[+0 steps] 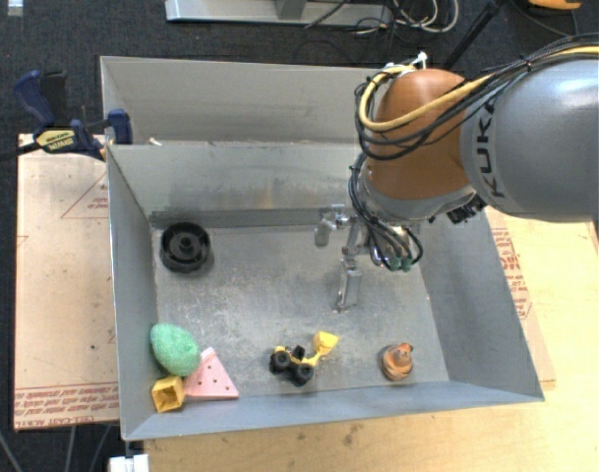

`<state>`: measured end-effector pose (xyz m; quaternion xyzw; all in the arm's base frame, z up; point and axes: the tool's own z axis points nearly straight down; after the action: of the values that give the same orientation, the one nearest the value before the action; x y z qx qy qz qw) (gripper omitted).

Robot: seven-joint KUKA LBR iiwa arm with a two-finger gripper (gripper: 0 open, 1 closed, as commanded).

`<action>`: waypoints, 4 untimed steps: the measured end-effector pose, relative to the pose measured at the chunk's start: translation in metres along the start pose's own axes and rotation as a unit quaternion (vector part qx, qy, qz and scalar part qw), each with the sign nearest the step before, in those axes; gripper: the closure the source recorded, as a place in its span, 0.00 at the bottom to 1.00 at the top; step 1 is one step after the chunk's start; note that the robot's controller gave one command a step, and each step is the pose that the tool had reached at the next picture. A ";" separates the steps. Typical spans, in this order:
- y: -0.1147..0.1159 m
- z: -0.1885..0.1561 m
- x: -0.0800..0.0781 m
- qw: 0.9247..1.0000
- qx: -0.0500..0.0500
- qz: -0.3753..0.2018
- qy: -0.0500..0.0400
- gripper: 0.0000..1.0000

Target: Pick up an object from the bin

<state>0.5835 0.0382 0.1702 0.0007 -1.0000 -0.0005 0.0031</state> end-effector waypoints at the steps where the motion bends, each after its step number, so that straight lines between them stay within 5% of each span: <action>1: 0.000 -0.005 -0.001 1.000 0.000 0.001 -0.004 0.00; 2: 0.005 0.014 0.059 0.999 0.000 -0.046 -0.004 0.00; 4: 0.020 0.042 0.081 0.984 0.001 -0.177 -0.003 0.00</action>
Offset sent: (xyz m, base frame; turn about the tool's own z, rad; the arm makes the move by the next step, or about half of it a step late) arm -0.0971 0.0075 -0.0258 -0.1539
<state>0.5025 0.0584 0.1283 0.1778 -0.9841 -0.0005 0.0003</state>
